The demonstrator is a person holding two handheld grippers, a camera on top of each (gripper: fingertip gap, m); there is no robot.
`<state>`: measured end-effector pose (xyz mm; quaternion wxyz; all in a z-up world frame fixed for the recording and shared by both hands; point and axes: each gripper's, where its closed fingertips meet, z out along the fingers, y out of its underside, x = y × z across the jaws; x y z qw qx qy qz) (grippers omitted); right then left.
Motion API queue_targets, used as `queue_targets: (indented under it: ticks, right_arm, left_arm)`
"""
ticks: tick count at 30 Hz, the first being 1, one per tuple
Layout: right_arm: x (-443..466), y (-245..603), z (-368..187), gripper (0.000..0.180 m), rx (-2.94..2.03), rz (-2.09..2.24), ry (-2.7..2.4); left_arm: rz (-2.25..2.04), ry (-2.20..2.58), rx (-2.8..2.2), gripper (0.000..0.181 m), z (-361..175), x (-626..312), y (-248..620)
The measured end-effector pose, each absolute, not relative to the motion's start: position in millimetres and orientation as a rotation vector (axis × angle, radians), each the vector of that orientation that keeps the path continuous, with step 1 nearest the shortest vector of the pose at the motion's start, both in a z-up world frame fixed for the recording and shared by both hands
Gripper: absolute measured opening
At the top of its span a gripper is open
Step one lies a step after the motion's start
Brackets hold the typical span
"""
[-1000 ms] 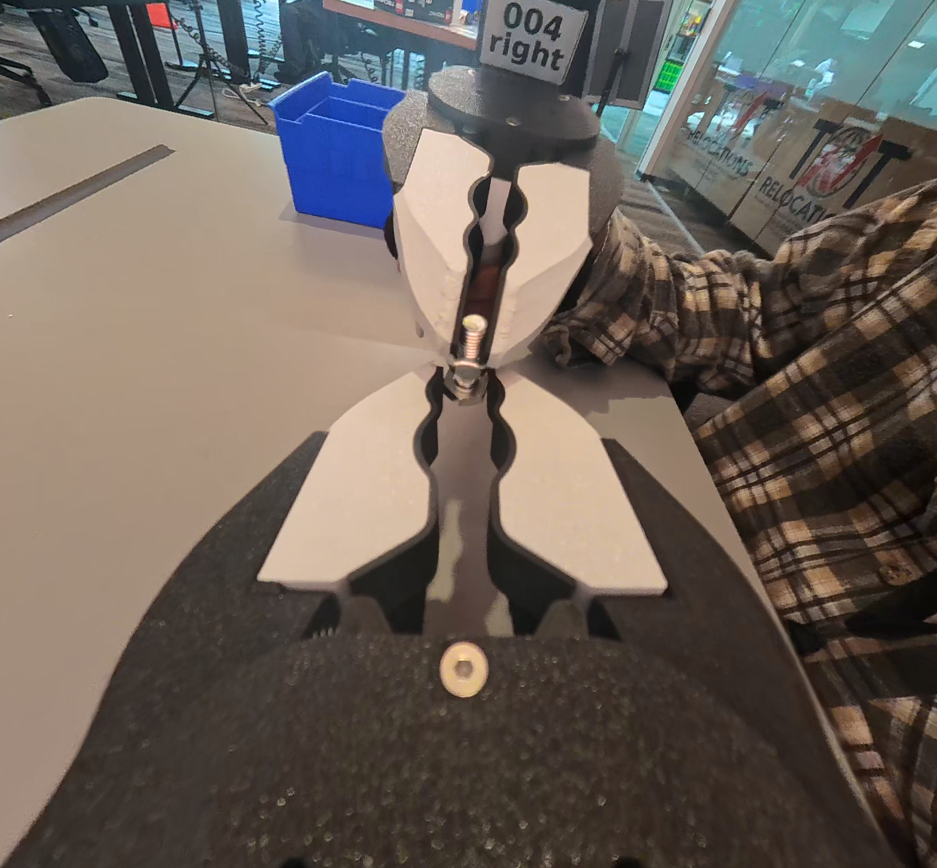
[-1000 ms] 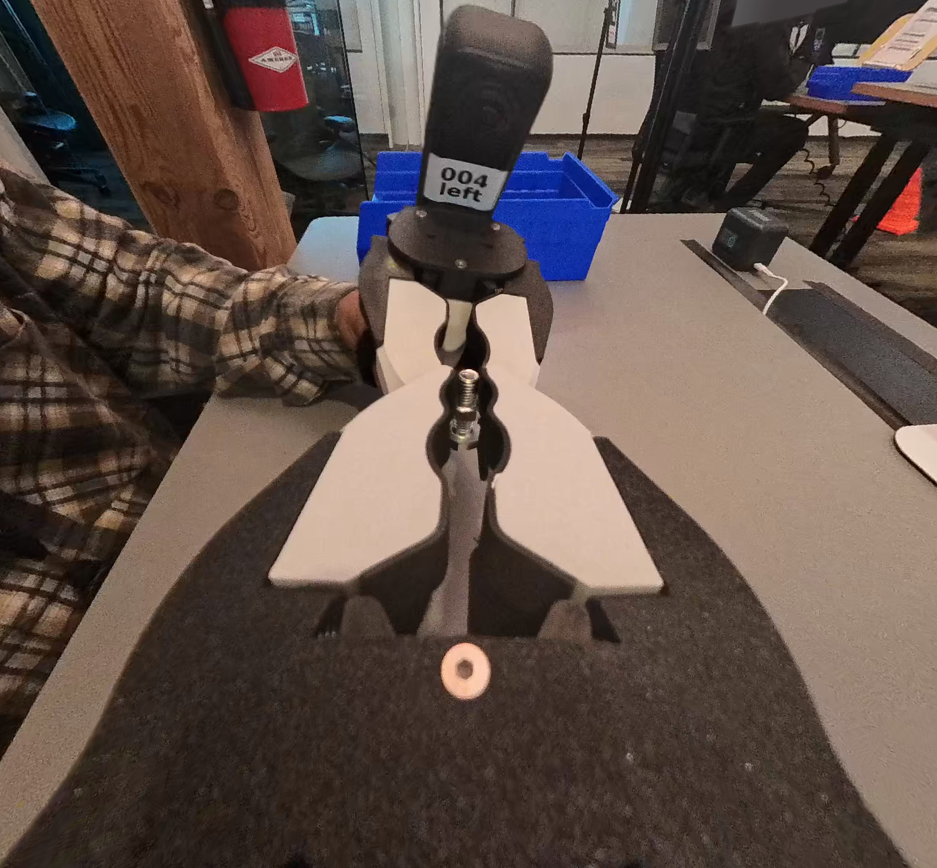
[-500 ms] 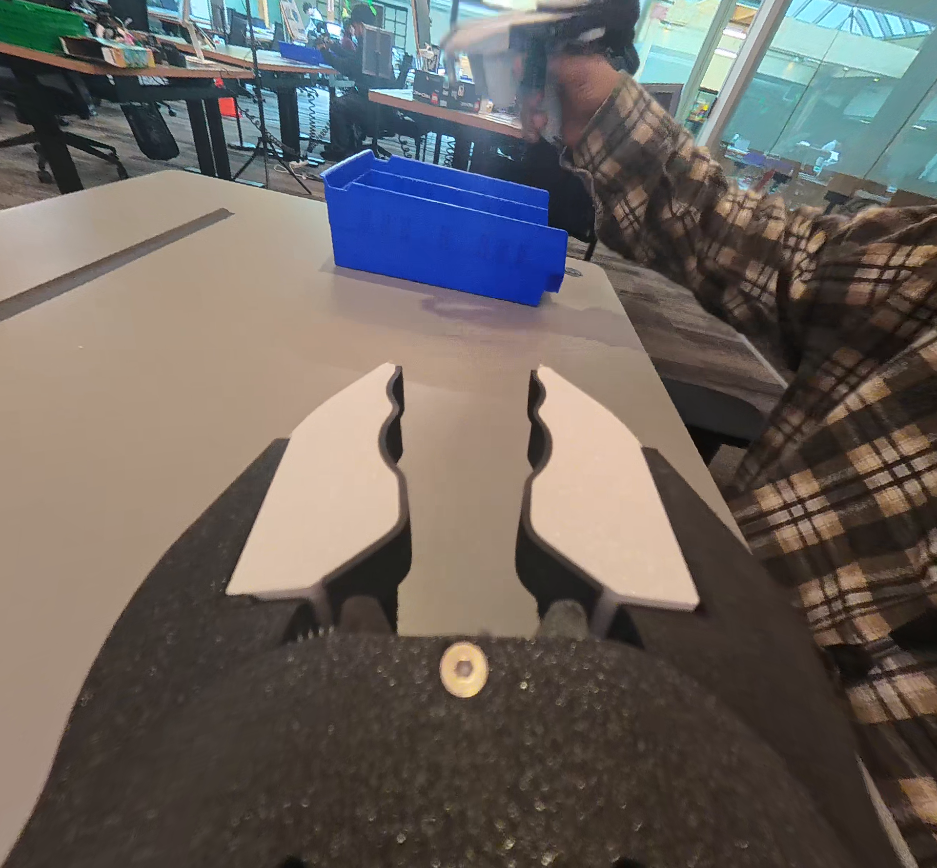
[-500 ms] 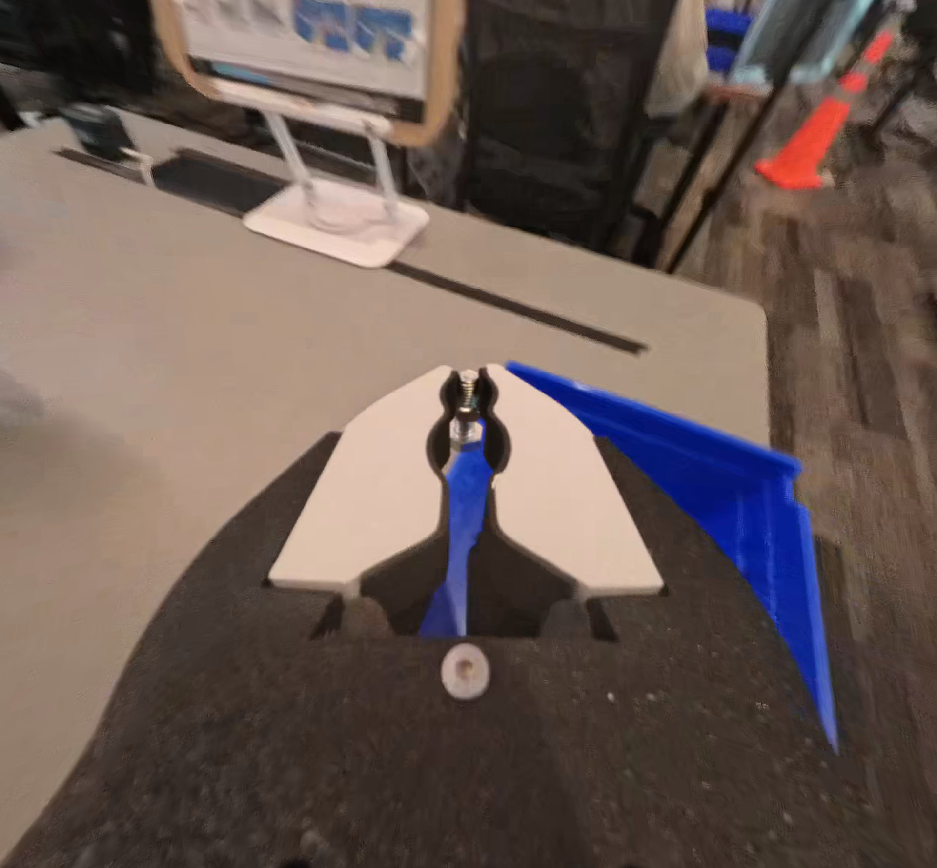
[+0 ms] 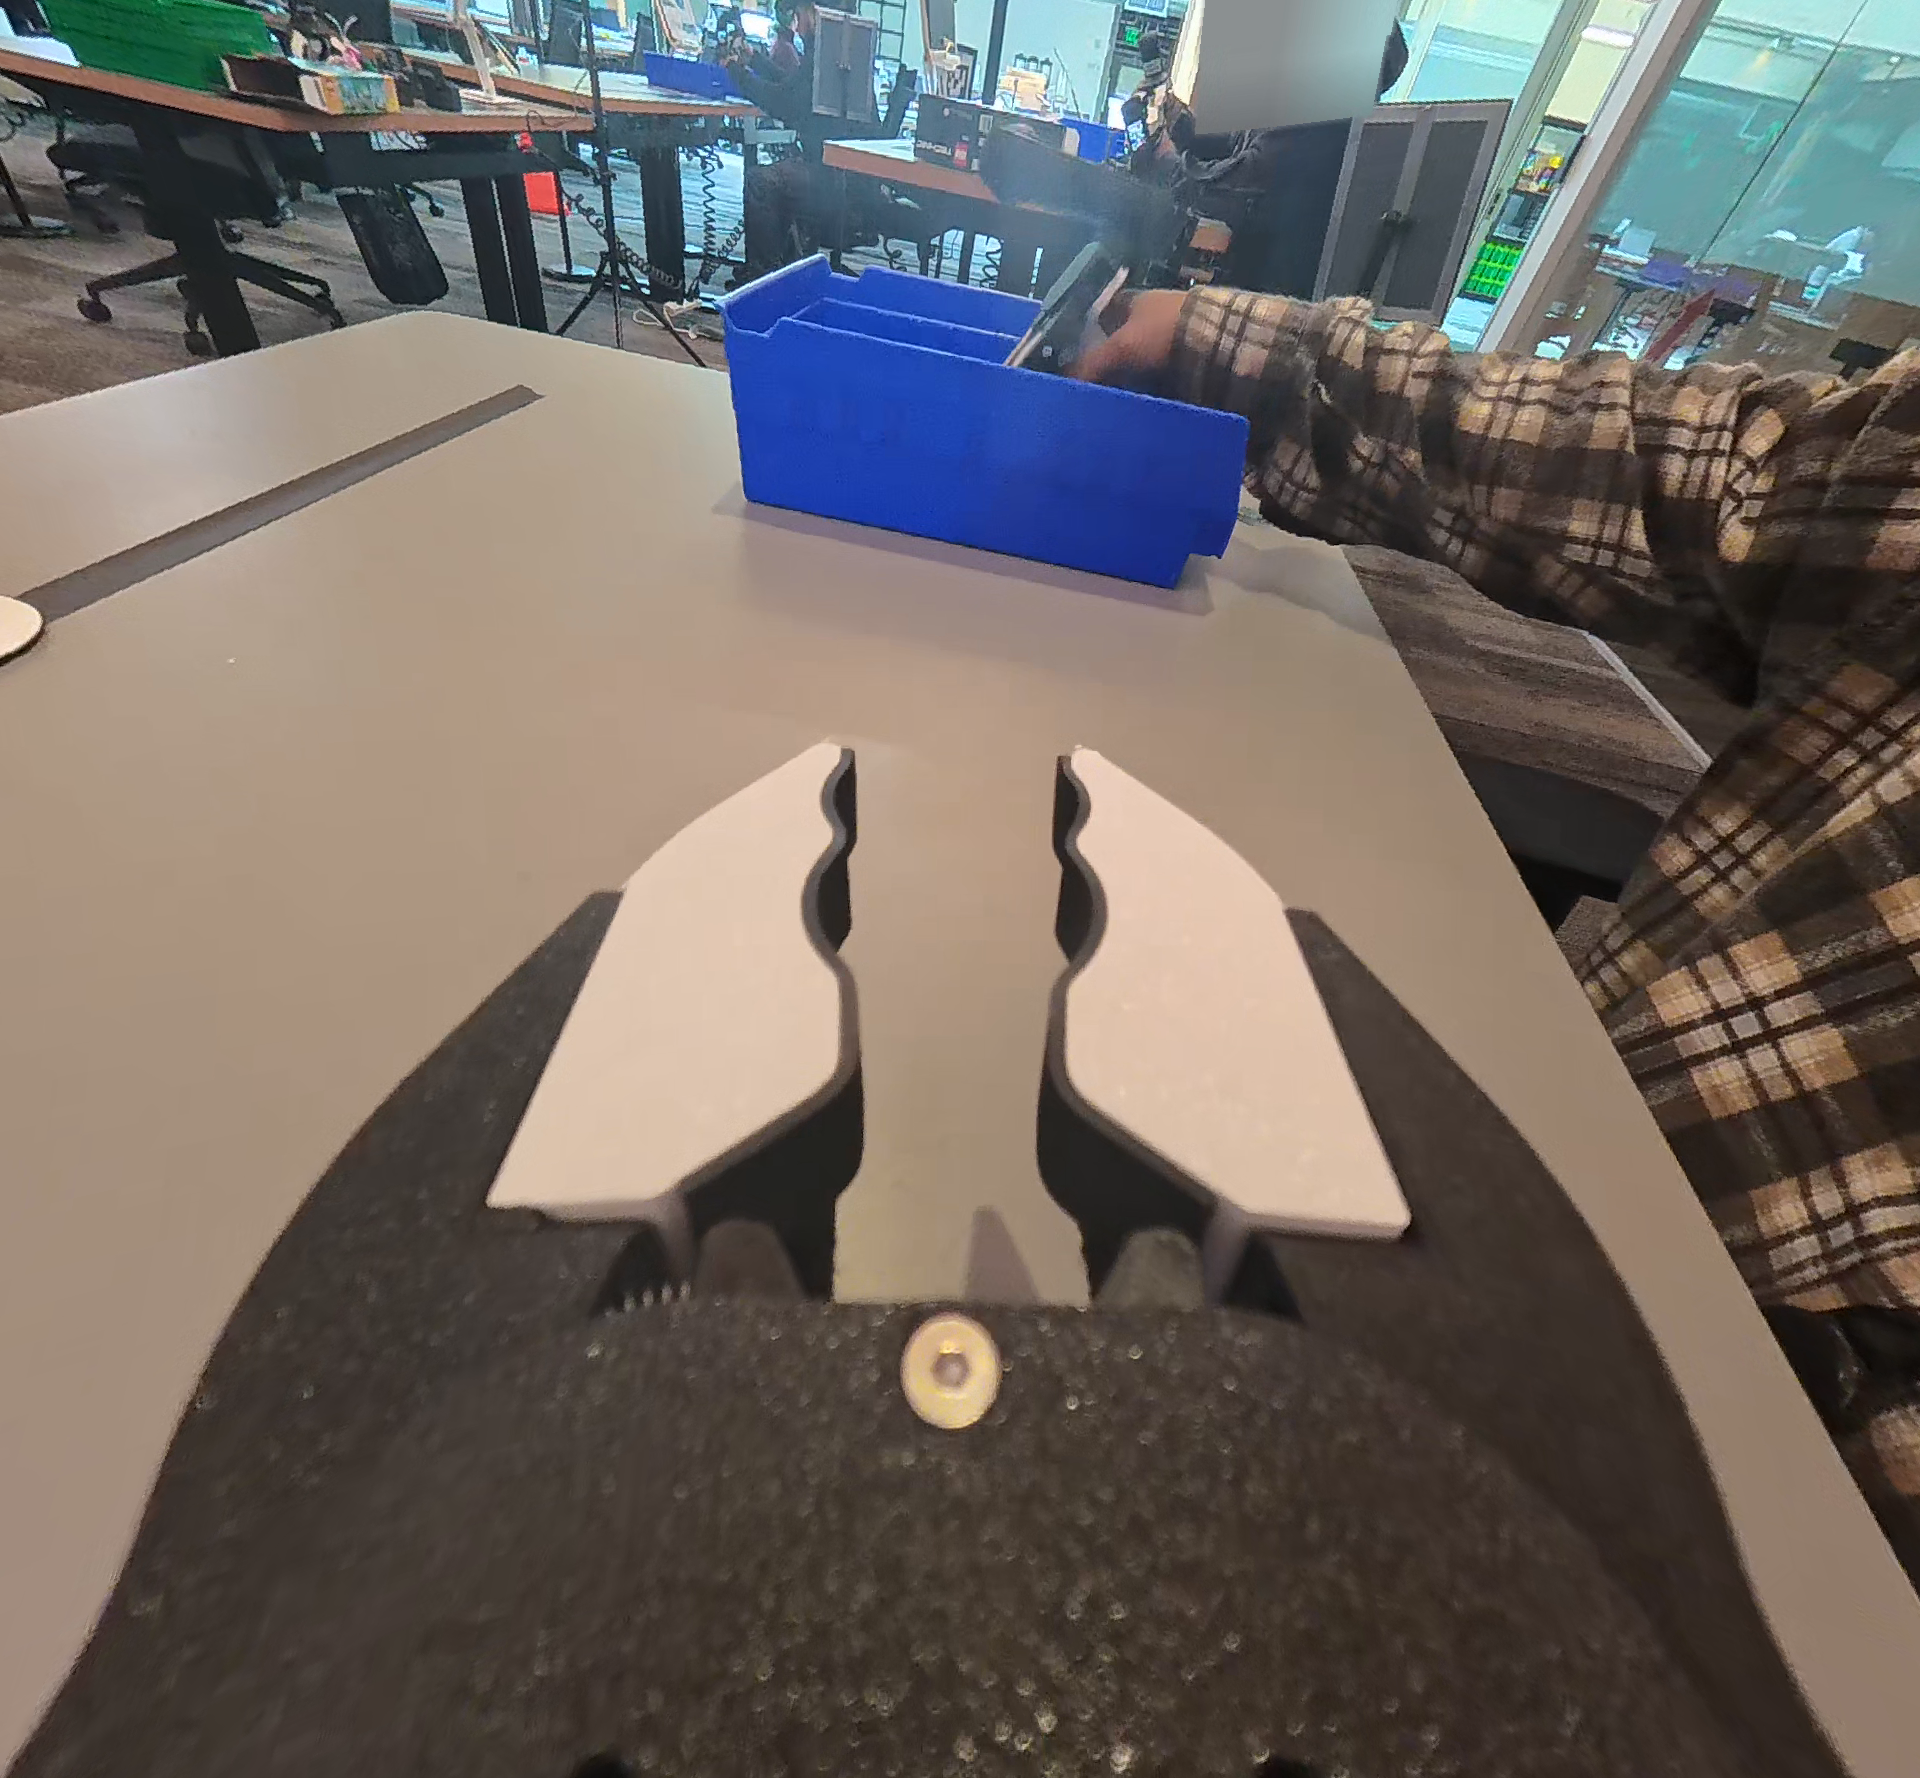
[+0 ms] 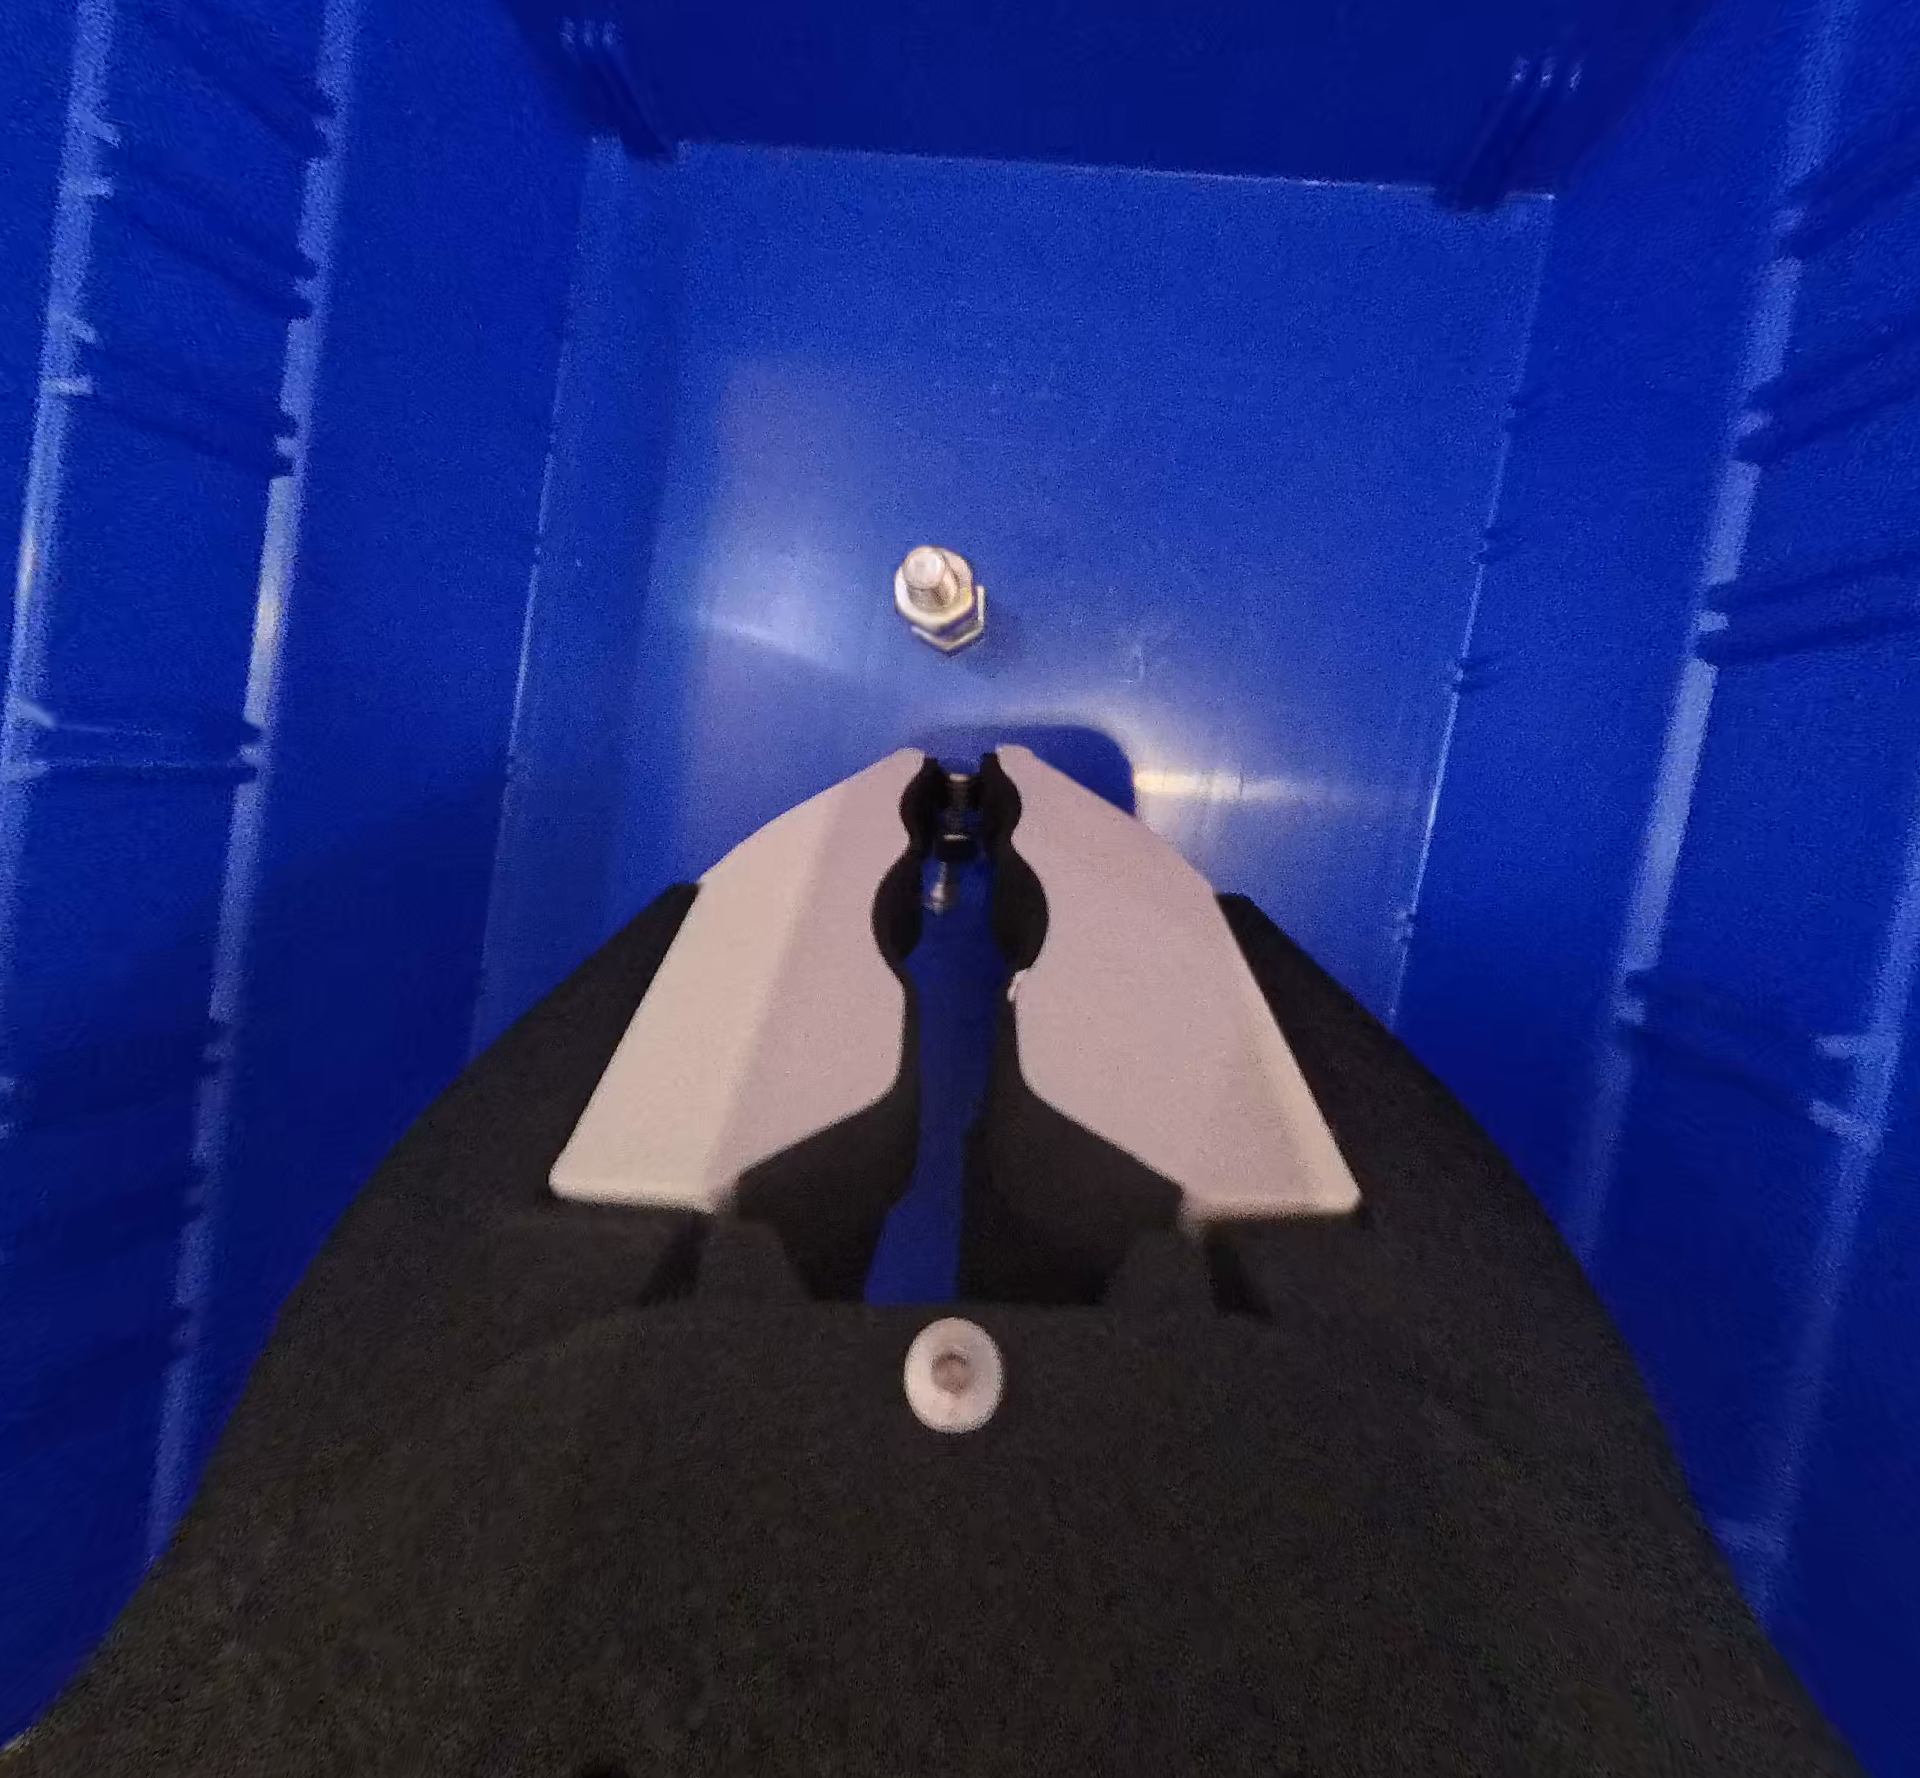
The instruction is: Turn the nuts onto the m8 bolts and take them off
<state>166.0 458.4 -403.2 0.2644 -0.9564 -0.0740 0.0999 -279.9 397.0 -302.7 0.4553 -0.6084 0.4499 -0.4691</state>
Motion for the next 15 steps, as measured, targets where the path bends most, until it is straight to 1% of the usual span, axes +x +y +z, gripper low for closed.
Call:
queue_targets:
  ticks: [1, 4, 7, 9, 11, 13, 15]
  right_arm:
    - [165.4, 459.0, -404.5, 0.008, -2.588, 0.275, -0.207]
    - [165.2, 460.3, -397.4, 0.015, -2.587, 0.286, -0.212]
    - [166.1, 466.5, -359.5, 0.022, -2.479, 0.281, -0.204]
    - [161.2, 470.8, -313.0, 0.028, -2.344, 0.286, -0.210]
    - [147.6, 471.8, -253.0, 0.034, -2.155, 0.287, -0.249]
    - [128.3, 466.6, -190.9, 0.045, -1.954, 0.254, -0.295]
    - [101.2, 455.0, -140.1, 0.053, -1.770, 0.212, -0.349]
  left_arm:
    - [-1.160, 1.109, -1.502, 0.035, -302.9, -280.1, 397.1]
    - [-1.162, 1.110, -1.503, 0.035, -302.9, -281.0, 396.9]
    - [-1.161, 1.103, -1.498, 0.035, -300.9, -282.5, 397.4]
    - [-1.164, 1.095, -1.497, 0.035, -299.9, -283.5, 398.1]
    - [-1.165, 1.089, -1.498, 0.035, -299.5, -284.3, 398.9]
    - [-1.162, 1.087, -1.499, 0.035, -299.2, -284.5, 399.4]
    - [-1.159, 1.085, -1.497, 0.035, -298.4, -284.6, 399.4]
